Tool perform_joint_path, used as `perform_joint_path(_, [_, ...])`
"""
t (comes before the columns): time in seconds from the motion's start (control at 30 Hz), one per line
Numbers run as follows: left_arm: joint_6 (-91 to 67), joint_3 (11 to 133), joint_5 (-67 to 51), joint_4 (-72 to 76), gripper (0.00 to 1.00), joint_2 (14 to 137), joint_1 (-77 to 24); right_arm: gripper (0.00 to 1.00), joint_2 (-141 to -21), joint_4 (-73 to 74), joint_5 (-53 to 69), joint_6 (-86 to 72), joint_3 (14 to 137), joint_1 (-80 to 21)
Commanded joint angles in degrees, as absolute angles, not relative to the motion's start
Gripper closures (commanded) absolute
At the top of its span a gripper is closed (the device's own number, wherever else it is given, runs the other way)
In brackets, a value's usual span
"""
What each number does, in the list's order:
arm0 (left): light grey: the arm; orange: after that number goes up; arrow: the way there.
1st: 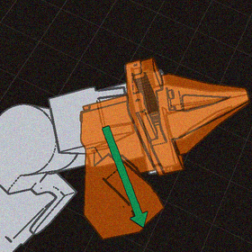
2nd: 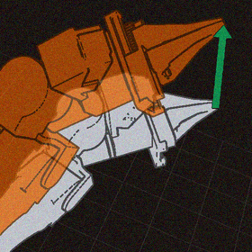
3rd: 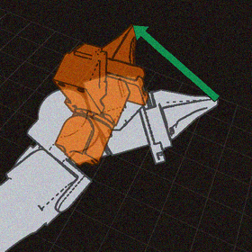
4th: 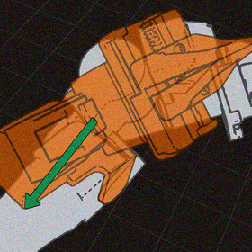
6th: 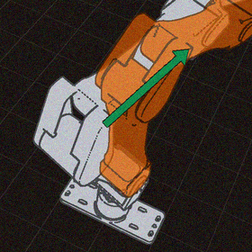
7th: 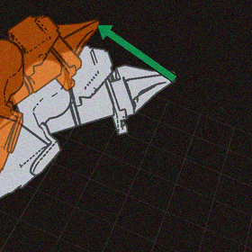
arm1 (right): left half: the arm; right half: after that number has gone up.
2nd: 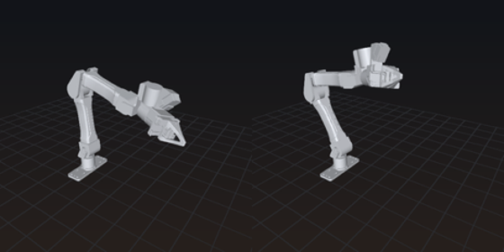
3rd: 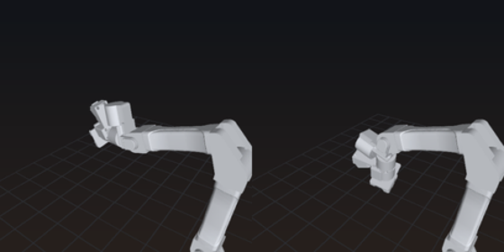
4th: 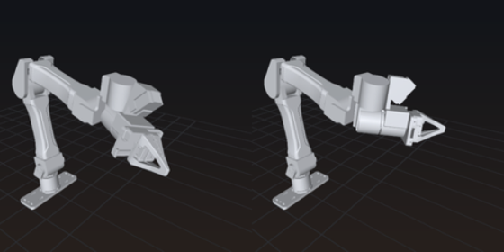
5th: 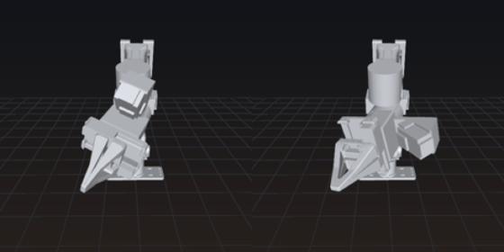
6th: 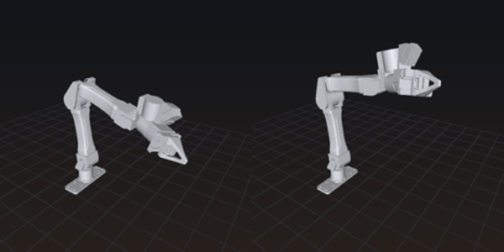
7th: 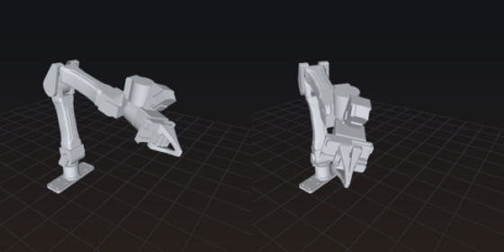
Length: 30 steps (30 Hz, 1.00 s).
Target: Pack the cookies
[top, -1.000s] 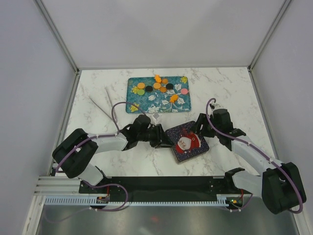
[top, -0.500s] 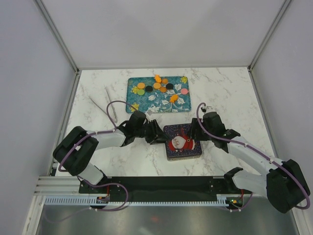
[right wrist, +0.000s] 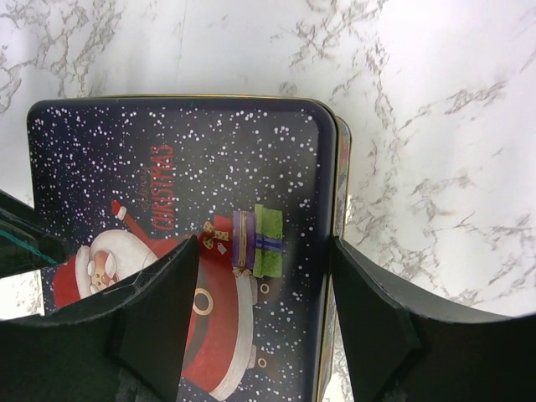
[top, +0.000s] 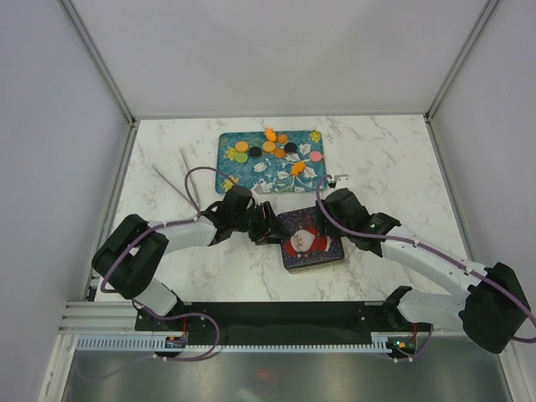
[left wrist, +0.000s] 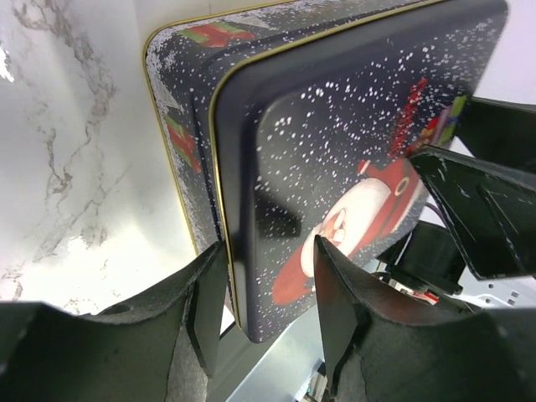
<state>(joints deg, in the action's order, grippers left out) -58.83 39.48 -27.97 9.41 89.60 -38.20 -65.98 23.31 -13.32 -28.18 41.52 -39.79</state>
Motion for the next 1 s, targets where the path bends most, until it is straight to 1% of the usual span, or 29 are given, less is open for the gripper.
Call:
perform_joint_path(0.0, [-56.87,43.86,-25.75,17.40,0.48,91.40,-39.11,0.37,-69.16,23.37,-7.55,-29.35,44.99,-47.19])
perform_joint_path(0.03, [-56.78,43.94,-25.66,17.23,0.48,91.32,-39.11,0.37,-69.60,24.07,-9.73,-29.36,45.61,-47.72])
perform_joint_path(0.13, [-55.99,44.38,-25.14,15.91,0.46,91.23,-39.02,0.39,-71.28,24.70,-11.33,-29.71,46.40,-49.04])
perform_joint_path(0.2, [-55.46,44.73,-24.53,15.12,0.46,90.97,-39.02,0.47,-71.54,24.79,-12.31,-30.32,46.41,-49.83])
perform_joint_path(0.3, [-54.41,46.14,-24.43,13.54,0.45,90.97,-38.76,0.52,-71.28,22.51,-9.41,-31.63,44.75,-50.01])
perform_joint_path(0.33, [-54.23,46.40,-24.43,12.93,0.45,91.14,-38.67,0.58,-71.28,21.11,-8.53,-31.99,44.30,-50.01])
perform_joint_path(0.37, [-54.14,46.75,-24.26,12.57,0.45,91.23,-38.67,0.68,-71.37,20.31,-7.74,-32.25,43.95,-49.92])
perform_joint_path(0.4, [-53.79,47.28,-24.00,12.13,0.45,91.23,-38.58,0.69,-71.45,19.52,-6.26,-32.95,42.81,-49.92])
perform_joint_path(0.47, [-53.35,47.81,-23.73,11.08,0.45,91.32,-38.41,0.70,-71.63,17.32,-5.10,-33.66,41.75,-50.01])
perform_joint_path(0.57, [-52.47,48.60,-23.12,9.33,0.46,90.97,-37.97,0.67,-71.46,14.60,-3.43,-35.07,39.47,-49.92])
perform_joint_path(0.63, [-51.68,49.13,-22.41,8.44,0.46,90.70,-37.71,0.64,-71.72,14.33,-4.65,-35.68,38.41,-50.01])
perform_joint_path(0.67, [-51.33,49.39,-22.06,7.31,0.46,90.44,-37.53,0.54,-71.81,14.33,-4.83,-35.77,38.06,-50.10])
perform_joint_path(0.7, [-50.81,49.66,-21.54,6.95,0.46,90.27,-37.44,0.48,-71.63,14.24,-4.92,-35.77,37.36,-50.18])
perform_joint_path(0.73, [-50.54,49.75,-21.53,6.68,0.46,90.18,-37.27,0.44,-71.28,13.46,-4.57,-36.12,37.01,-50.10])
perform_joint_path(0.77, [-50.45,49.83,-21.45,6.24,0.46,90.26,-37.27,0.38,-70.93,12.84,-4.40,-36.65,36.48,-50.10])
perform_joint_path(0.93, [-49.75,49.92,-21.18,5.63,0.46,90.79,-36.39,0.23,-69.26,9.85,-2.03,-37.62,34.19,-50.01])
perform_joint_path(0.97, [-49.57,50.01,-21.27,5.45,0.46,90.88,-36.13,0.22,-68.91,9.41,-0.46,-37.79,33.93,-50.10])
